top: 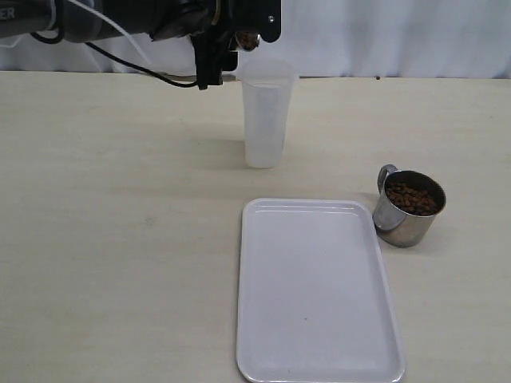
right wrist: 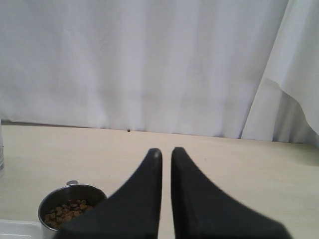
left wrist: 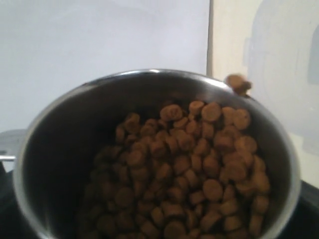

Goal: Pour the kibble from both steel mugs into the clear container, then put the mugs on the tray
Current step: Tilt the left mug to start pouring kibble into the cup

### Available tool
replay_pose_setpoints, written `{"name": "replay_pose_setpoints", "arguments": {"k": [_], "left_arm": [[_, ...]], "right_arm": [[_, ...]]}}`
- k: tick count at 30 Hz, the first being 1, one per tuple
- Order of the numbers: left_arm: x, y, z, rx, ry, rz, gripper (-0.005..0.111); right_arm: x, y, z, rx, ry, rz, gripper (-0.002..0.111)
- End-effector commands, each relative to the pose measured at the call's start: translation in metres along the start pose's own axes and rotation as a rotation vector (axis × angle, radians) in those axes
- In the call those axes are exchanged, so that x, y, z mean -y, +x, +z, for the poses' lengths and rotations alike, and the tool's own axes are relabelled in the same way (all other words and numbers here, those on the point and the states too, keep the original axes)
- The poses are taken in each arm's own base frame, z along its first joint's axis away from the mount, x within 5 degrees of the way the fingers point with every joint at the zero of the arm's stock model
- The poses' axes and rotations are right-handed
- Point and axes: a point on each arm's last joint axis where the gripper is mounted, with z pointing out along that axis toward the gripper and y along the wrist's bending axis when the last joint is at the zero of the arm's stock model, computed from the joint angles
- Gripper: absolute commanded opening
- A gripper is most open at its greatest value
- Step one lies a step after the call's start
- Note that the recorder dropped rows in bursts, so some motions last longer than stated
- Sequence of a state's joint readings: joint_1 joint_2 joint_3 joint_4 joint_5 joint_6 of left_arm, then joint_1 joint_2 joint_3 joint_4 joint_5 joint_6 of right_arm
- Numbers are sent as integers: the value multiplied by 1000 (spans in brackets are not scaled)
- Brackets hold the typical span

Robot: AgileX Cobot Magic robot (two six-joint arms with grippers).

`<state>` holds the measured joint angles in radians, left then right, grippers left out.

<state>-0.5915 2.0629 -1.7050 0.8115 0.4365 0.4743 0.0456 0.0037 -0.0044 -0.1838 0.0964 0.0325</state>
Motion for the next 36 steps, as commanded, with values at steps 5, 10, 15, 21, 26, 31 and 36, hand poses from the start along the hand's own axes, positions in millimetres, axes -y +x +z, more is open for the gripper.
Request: {"name": "replay_pose_setpoints", "arguments": {"k": [5, 10, 15, 21, 26, 31, 36], "left_arm": [[-9, -4, -3, 22, -38, 33, 0], [-7, -4, -1, 21, -36, 41, 0], [-8, -8, -3, 23, -55, 91, 0], [-5, -20, -6, 42, -66, 132, 0], [-4, -21, -7, 38, -68, 147, 0], [-4, -21, -7, 38, -68, 147, 0], [-5, -21, -7, 37, -73, 159, 0]], "right_arm": [[0, 2, 0, -5, -3, -3, 5], [0, 2, 0, -5, -3, -3, 5], [0, 2, 0, -5, -3, -3, 5], [0, 2, 0, -5, -3, -3, 5], [0, 2, 0, -5, -3, -3, 5], [0, 2, 0, -5, -3, -3, 5], [0, 2, 0, -5, -3, -3, 5]]}}
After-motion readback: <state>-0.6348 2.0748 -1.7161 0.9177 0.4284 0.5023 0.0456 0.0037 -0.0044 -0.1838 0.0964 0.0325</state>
